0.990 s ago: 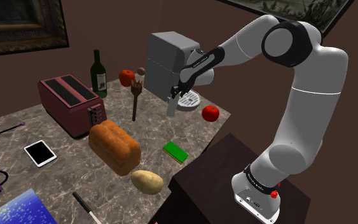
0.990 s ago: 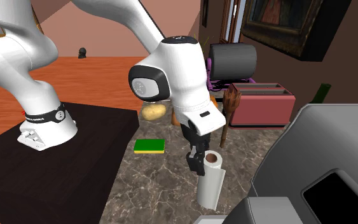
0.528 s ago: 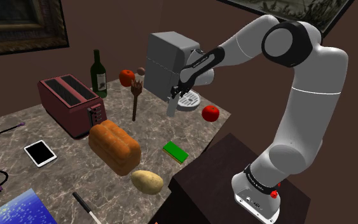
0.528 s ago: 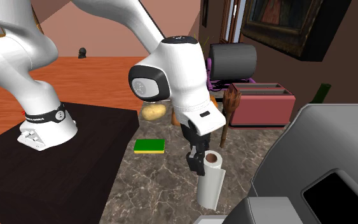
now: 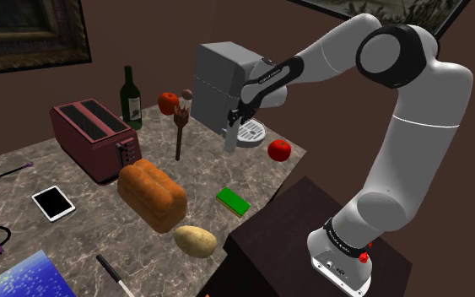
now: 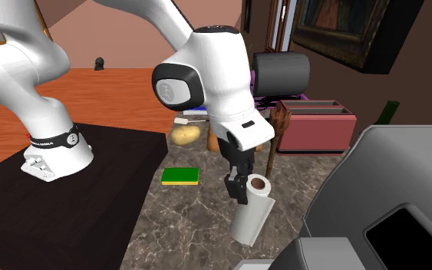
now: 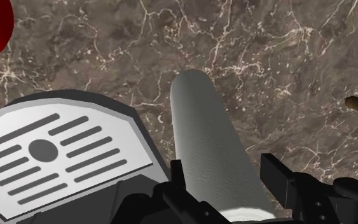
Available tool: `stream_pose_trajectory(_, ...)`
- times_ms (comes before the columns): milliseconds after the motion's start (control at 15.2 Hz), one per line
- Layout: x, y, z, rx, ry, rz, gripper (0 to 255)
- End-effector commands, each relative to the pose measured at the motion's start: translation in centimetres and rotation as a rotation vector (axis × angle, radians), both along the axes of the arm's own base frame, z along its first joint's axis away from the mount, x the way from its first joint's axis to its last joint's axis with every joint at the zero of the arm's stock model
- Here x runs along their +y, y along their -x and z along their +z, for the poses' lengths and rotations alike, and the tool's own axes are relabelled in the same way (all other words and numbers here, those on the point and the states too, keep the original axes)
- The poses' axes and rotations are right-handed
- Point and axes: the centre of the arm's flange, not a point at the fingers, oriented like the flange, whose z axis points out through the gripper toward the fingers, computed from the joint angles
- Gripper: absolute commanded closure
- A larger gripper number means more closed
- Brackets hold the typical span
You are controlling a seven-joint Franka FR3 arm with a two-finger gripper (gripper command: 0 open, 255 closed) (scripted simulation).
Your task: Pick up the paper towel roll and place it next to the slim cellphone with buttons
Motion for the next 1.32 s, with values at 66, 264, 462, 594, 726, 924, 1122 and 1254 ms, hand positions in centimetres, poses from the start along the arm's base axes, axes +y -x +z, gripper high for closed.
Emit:
stream_pose_trajectory(66, 0.0, -0.1, 1.6, 0.000, 0.000, 0.000, 255)
stream_pose_trajectory(264, 0.0, -0.1, 3.2, 0.000, 0.000, 0.000, 255)
stream_pose_trajectory(462, 0.0, -0.1, 4.8, 0.000, 0.000, 0.000, 255)
stream_pose_trajectory(594, 0.0, -0.1, 5.8, 0.000, 0.000, 0.000, 255)
stream_pose_trajectory(726, 0.0, -0.1, 6.9, 0.000, 0.000, 0.000, 255)
stream_pose_trajectory(924, 0.0, -0.1, 8.5, 0.000, 0.000, 0.000, 255)
stream_pose_trajectory(1122, 0.0, -0.1, 10.1, 0.000, 0.000, 0.000, 255)
stream_pose_trajectory(1254, 0.0, -0.1, 11.1, 0.000, 0.000, 0.000, 255)
